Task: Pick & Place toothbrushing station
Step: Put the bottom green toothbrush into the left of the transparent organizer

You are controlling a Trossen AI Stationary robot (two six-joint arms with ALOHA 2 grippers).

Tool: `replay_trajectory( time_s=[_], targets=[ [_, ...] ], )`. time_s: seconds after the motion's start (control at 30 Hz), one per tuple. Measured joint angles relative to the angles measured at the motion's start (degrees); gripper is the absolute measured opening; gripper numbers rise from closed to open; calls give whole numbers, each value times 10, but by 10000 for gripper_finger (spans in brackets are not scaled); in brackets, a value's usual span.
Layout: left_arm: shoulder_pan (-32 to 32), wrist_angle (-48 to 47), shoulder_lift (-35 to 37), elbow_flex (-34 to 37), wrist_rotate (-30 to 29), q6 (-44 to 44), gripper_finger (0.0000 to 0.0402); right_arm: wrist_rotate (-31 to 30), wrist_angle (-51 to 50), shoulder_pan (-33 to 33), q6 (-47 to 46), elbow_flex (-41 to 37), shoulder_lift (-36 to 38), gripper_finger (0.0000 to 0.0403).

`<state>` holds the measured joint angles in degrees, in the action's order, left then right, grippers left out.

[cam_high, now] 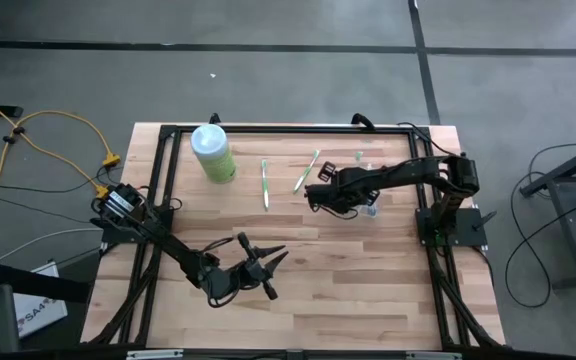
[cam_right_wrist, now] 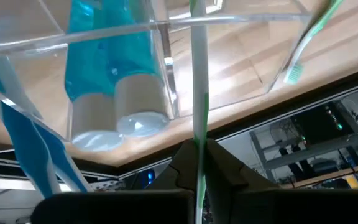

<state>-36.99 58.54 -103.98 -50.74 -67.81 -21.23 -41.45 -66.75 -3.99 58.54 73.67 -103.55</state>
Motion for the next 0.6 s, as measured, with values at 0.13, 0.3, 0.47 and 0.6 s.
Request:
replay_trajectory(
  time_s=[0.13, 0.3, 0.47, 0.6],
  targets=[
    [0, 0, 0, 0, 0, 0, 70, 0, 0, 0, 0, 0, 0, 3],
    [0, 0, 0, 0, 0, 0, 70, 7, -1, 0, 2, 0, 0, 7],
    [0, 0, 0, 0, 0, 0, 70, 16, -1, 0, 3, 0, 0, 19],
    [0, 0, 0, 0, 0, 0, 70, 12, -1, 0, 13, 0, 0, 21]
  ],
)
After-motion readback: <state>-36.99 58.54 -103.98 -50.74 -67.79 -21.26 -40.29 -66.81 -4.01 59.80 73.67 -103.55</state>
